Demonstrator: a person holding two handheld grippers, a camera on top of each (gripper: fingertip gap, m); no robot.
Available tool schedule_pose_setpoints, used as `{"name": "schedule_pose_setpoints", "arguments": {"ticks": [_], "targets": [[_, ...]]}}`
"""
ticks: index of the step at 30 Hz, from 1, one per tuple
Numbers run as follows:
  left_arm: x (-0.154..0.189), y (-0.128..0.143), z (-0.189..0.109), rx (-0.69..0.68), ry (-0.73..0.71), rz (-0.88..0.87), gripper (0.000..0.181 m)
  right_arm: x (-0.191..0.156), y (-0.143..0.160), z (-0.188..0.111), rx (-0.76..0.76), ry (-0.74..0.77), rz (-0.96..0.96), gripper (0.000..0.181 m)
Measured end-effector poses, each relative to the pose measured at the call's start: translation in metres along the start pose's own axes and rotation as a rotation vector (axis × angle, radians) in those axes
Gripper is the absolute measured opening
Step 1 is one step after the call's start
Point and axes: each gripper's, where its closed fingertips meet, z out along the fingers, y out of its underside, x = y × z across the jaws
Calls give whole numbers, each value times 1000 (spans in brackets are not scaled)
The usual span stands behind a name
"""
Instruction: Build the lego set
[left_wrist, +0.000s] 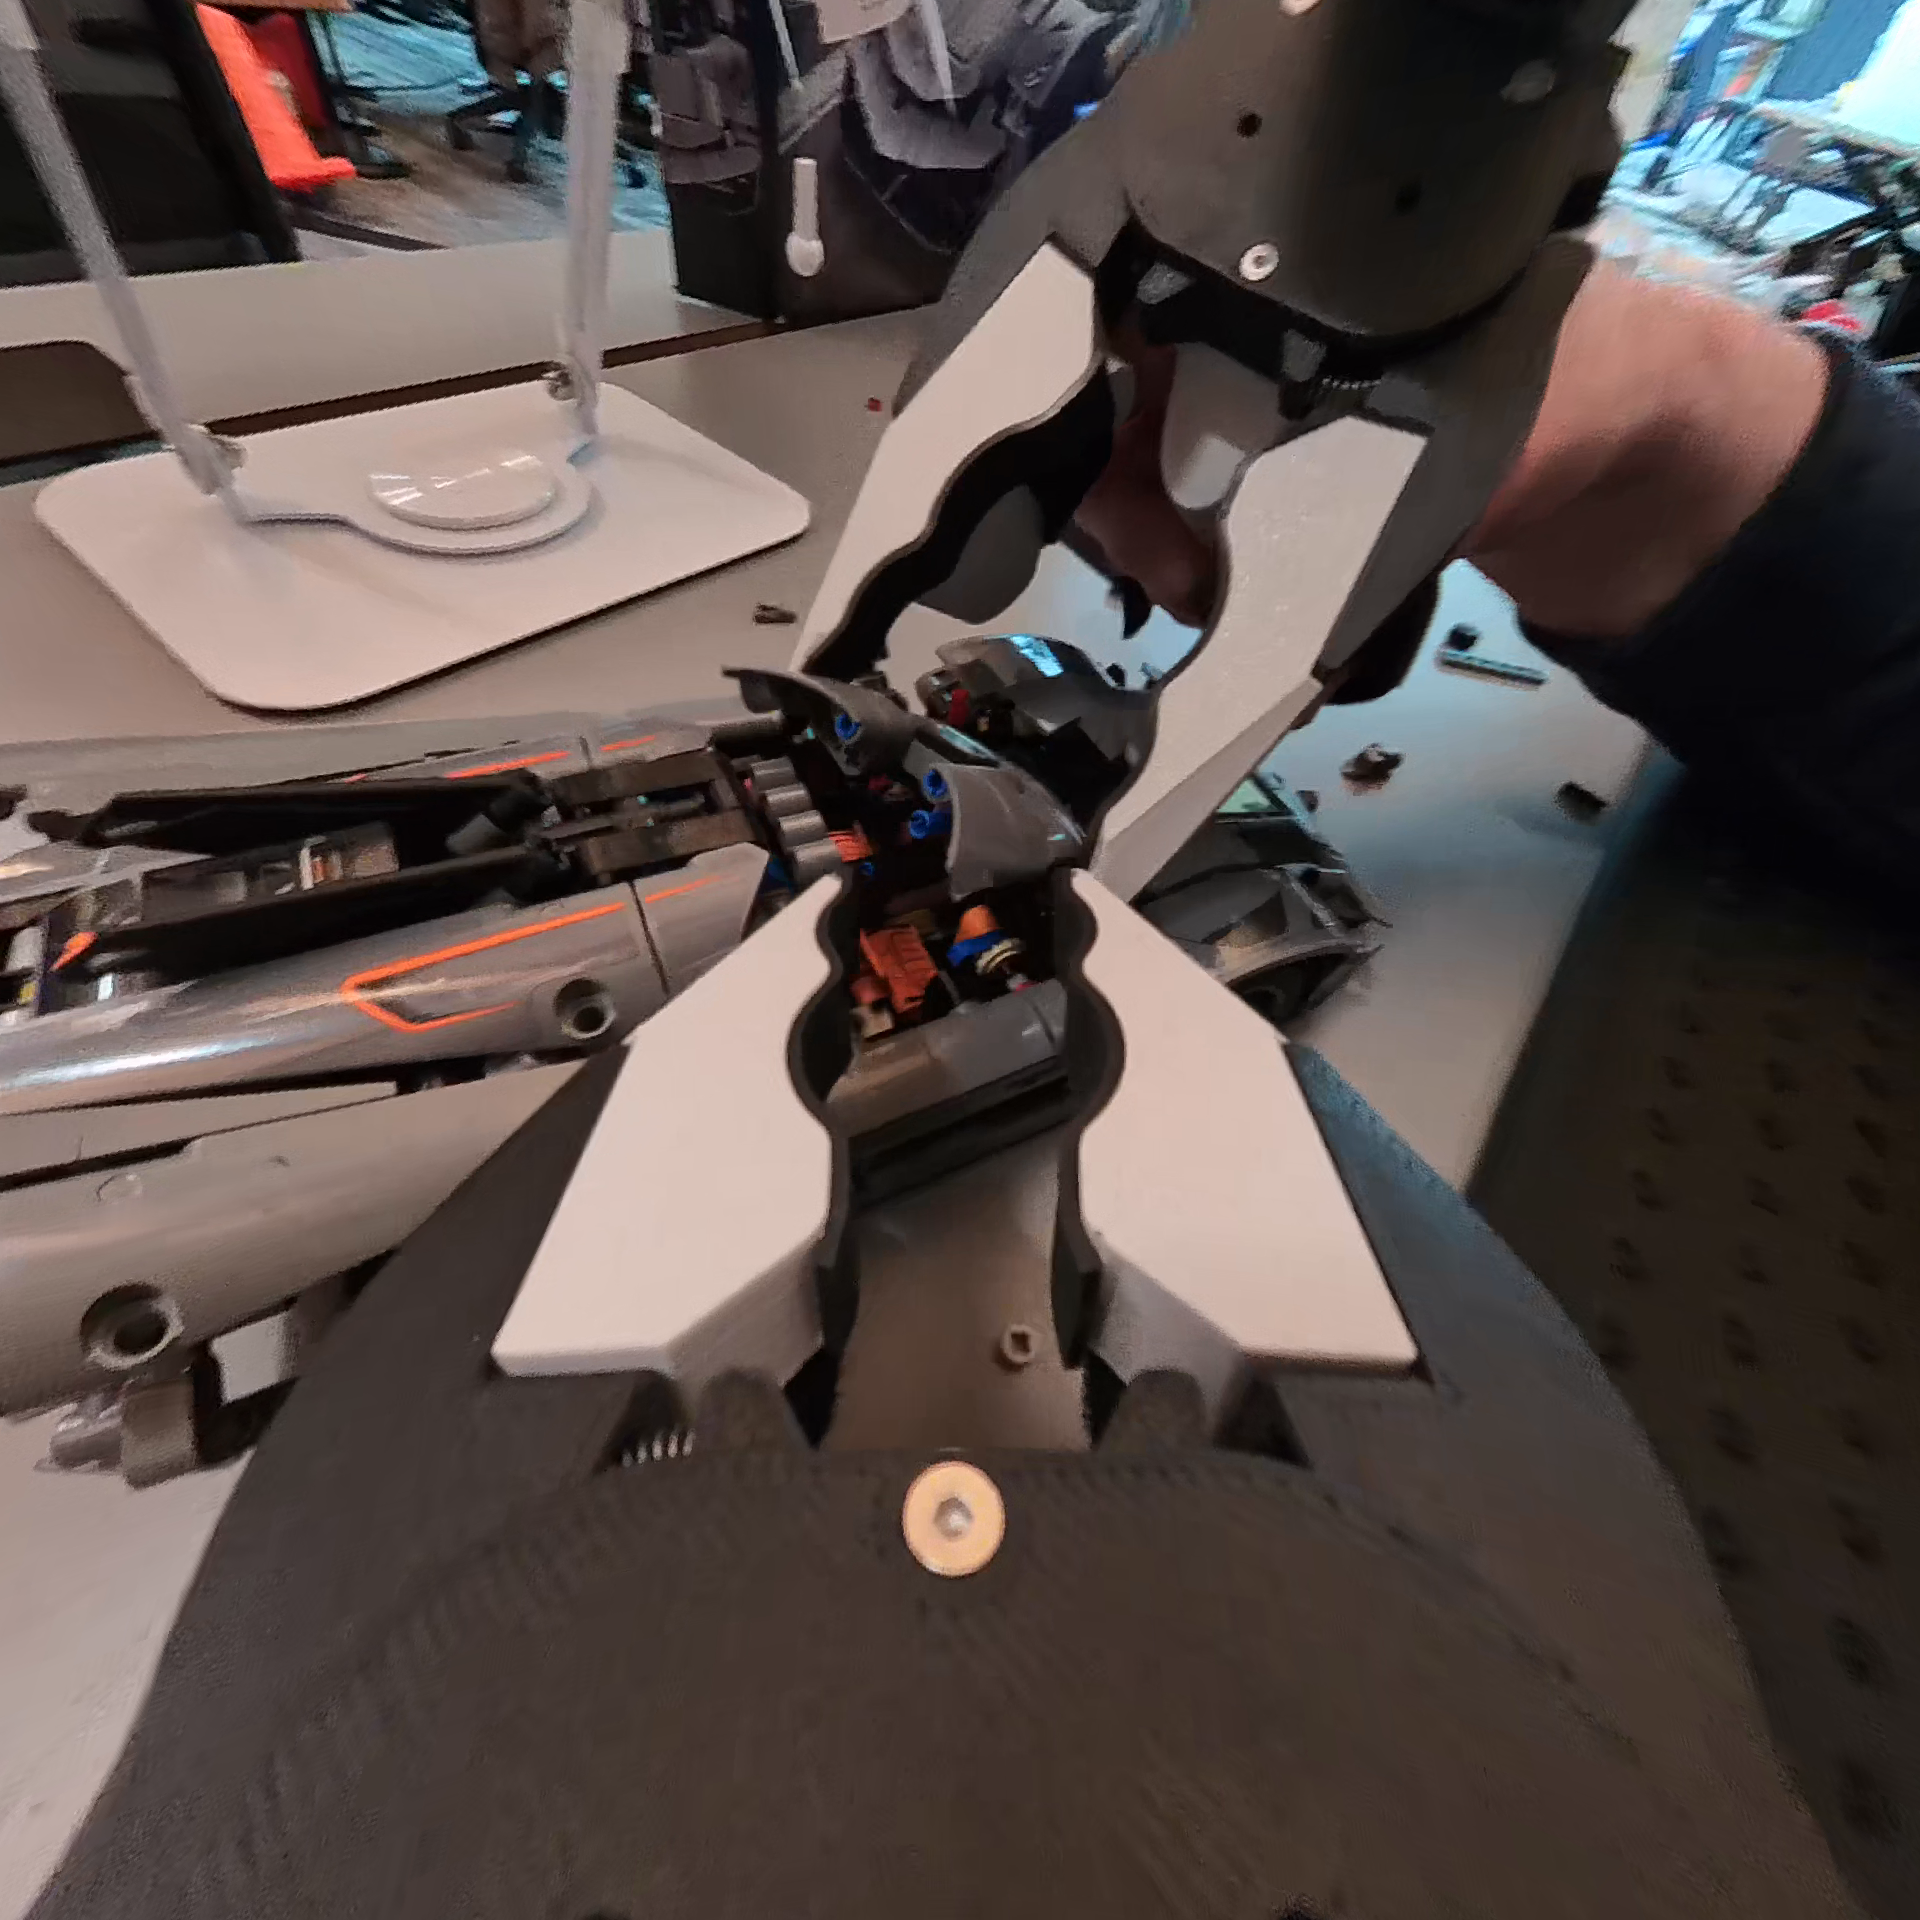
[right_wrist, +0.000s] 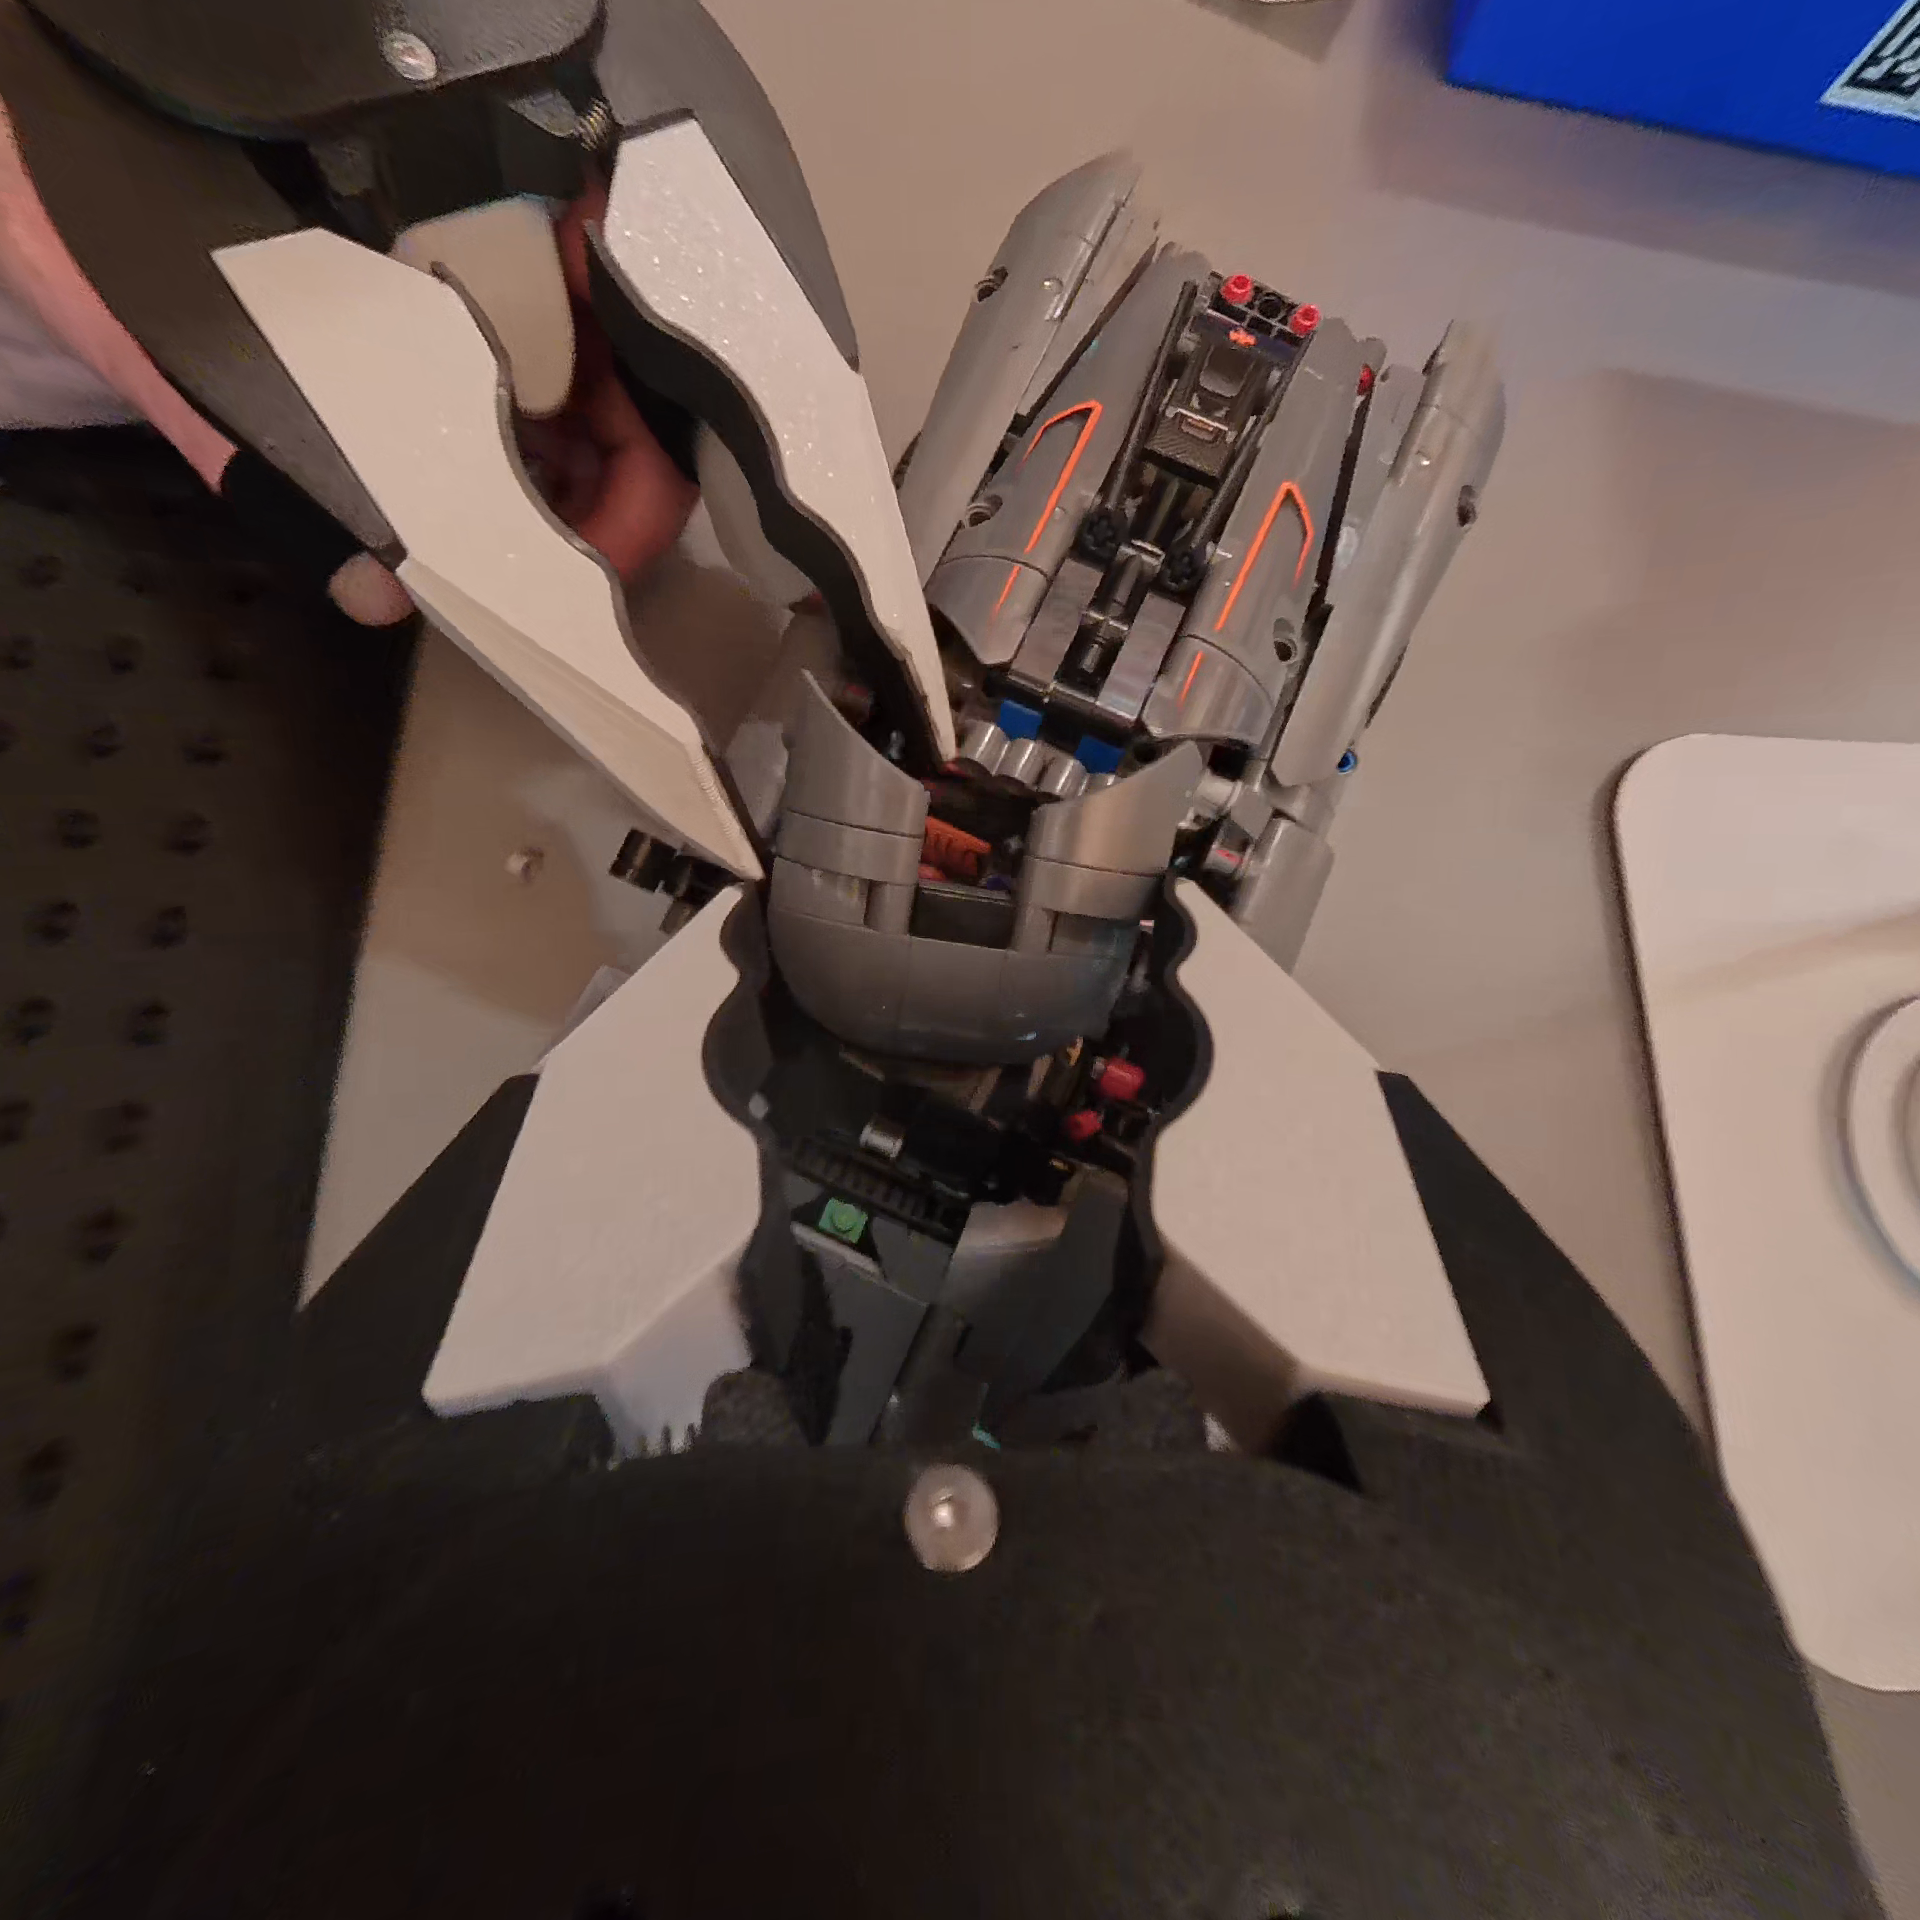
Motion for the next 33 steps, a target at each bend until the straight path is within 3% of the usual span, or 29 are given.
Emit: {"name": "schedule_pose_setpoints", "arguments": {"ticks": [2, 5, 17, 30, 33], "targets": [[18, -4, -1, 25, 129, -24, 61, 2, 4, -4, 6, 9, 23, 72], [13, -11, -5, 58, 94, -14, 54, 1, 3, -7, 17, 22, 34, 72], [-3, 8, 0, -132, -206, 231, 64, 5, -2, 6, -52, 133, -20, 72], [-2, 7, 5, -114, -184, 205, 72, 15, -4, 9, -60, 176, 33, 72], [-5, 7, 5, -115, -207, 222, 63, 15, -3, 8, -66, 173, 38, 72]]}}
